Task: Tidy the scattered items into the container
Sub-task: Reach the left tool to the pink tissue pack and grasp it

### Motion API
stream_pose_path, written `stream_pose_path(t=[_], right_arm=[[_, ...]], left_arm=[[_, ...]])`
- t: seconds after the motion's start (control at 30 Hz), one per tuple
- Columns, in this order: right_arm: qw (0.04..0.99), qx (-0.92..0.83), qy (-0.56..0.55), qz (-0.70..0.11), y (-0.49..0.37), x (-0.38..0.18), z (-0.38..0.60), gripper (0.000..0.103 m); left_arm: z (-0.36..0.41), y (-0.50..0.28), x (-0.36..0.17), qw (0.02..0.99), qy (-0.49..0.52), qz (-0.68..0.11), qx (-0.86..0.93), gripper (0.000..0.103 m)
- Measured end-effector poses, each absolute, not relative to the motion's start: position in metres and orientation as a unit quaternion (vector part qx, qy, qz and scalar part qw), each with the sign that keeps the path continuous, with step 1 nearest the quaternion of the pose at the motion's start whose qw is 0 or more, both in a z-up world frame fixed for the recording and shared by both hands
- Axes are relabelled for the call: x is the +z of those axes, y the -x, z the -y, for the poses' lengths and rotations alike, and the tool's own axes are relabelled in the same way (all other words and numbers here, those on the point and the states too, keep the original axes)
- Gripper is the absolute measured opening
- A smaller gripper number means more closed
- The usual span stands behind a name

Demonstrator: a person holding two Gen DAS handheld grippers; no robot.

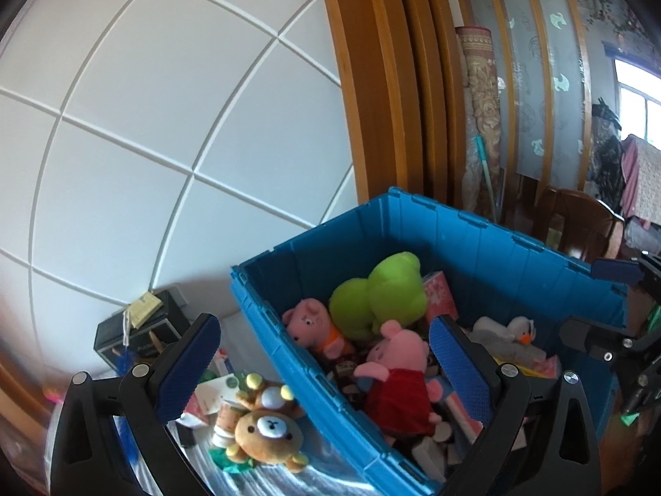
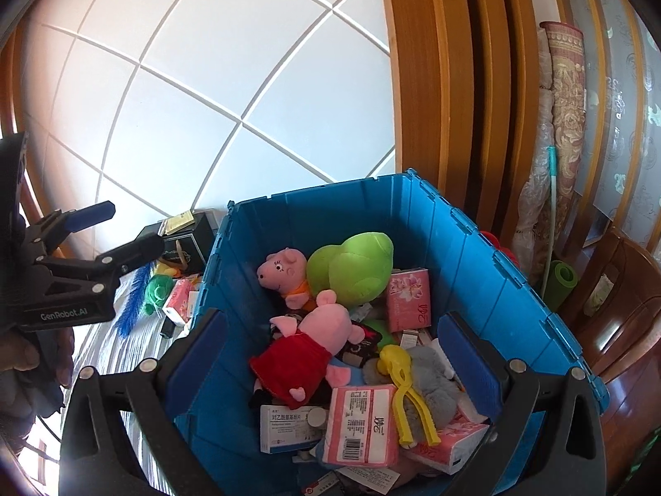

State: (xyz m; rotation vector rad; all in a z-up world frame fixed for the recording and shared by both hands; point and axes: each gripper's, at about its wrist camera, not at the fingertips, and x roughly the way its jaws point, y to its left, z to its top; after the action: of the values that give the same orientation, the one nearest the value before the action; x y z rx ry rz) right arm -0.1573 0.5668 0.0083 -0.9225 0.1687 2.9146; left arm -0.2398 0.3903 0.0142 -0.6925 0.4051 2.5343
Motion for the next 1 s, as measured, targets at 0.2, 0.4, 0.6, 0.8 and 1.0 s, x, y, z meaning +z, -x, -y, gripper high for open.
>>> stream_pose_path(t=[0.2,0.4,0.6,0.8,1.0], right_arm=[[0.015,0.951,0.307,-0.030,0.167,0.011,-0.516,0.103],[-0.008,0.952,0.306,0.021,0.171,0.012,-0.451,0.103],[-0.043,0.946,0.316,0.048,0.175,0.000,-0.390,0.103],[-0.062,0.938,0.337,0.058,0.184,-0.022,-0.345,0.103],[-0.069,0.929,0.357,0.071,0.196,-0.046,-0.314,0.103]], left_arm=[[-0.328,0.246,-0.008,0.207,0.279,-0.131,0.929,0.102],[-0.260,0.261,-0.033,0.173,0.305,-0.112,0.930,0.102],[-0.195,0.282,-0.059,0.145,0.335,-0.085,0.927,0.102],[-0.140,0.304,-0.082,0.124,0.346,-0.075,0.927,0.102],[-0.108,0.333,-0.105,0.133,0.350,-0.069,0.925,0.102]])
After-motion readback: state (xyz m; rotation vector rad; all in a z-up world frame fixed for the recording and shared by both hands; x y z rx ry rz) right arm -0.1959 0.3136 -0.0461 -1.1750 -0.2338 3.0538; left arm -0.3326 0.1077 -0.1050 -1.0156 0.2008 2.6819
